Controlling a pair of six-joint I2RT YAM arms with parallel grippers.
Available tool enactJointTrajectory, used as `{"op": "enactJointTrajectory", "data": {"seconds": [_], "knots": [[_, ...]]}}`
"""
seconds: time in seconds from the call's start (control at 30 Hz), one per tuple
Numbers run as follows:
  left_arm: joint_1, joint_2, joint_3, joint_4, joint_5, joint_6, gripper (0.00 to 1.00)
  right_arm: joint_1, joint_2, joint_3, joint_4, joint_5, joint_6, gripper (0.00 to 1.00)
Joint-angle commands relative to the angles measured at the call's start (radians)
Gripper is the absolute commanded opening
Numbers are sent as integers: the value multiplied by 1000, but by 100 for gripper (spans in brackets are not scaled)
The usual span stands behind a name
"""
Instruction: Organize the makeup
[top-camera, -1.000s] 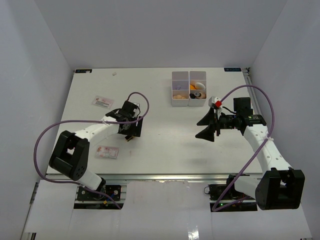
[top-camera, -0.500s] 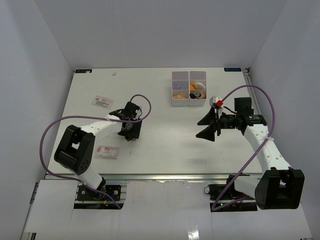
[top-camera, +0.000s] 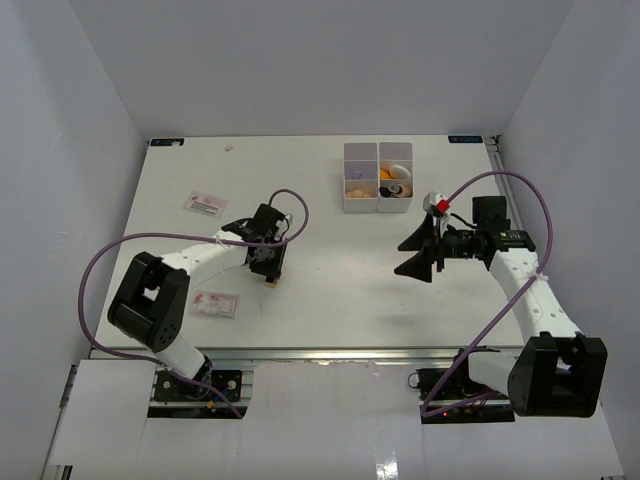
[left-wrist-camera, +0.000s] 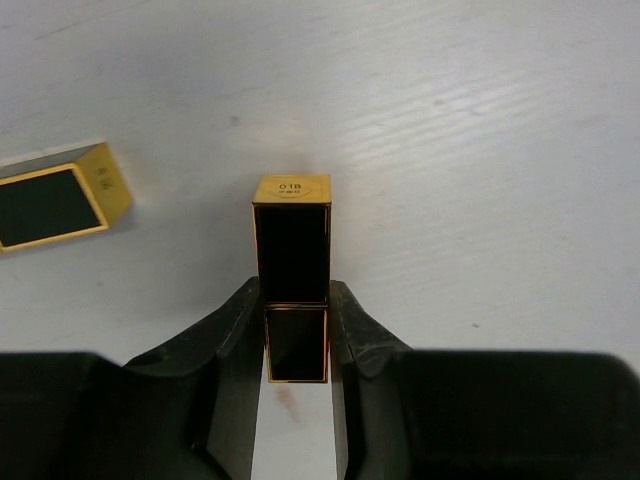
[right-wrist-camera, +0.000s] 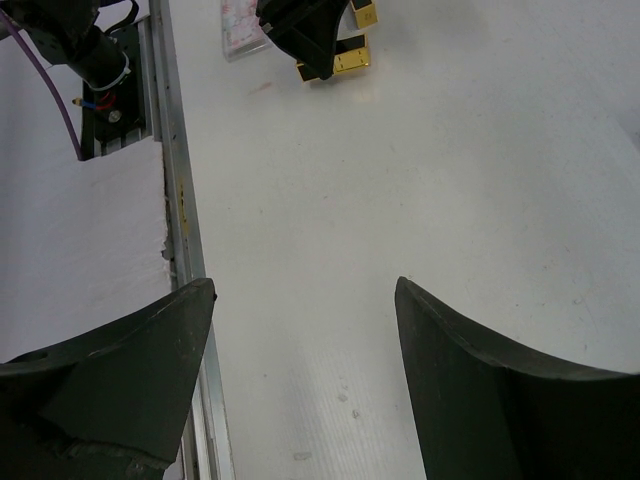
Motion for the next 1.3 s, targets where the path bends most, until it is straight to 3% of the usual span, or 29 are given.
{"op": "enactJointTrajectory", "data": {"seconds": [0.0, 0.17, 0.37, 0.6, 0.87, 1.03, 1.27], "knots": [[-59, -106, 61, 72, 186, -47, 10, -8, 21, 2, 11, -29, 15, 79], [-174, -122, 69, 277, 323, -129, 4, -8, 60, 26, 30, -29, 110, 79], [-257, -71, 33, 616, 346, -257, 1, -10, 148, 99, 46, -77, 283, 82], [-311, 21, 66, 875, 342, -331, 1, -10, 239, 161, 48, -174, 371, 87], [-328, 98, 122, 1007, 376, -384, 1, -8, 305, 200, 78, -147, 424, 94], [-344, 103, 132, 1037, 362, -387, 1, -8, 315, 198, 196, -60, 522, 91], [-368, 119, 148, 1012, 319, -355, 1, -2, 294, 184, 399, 48, 782, 84]]}}
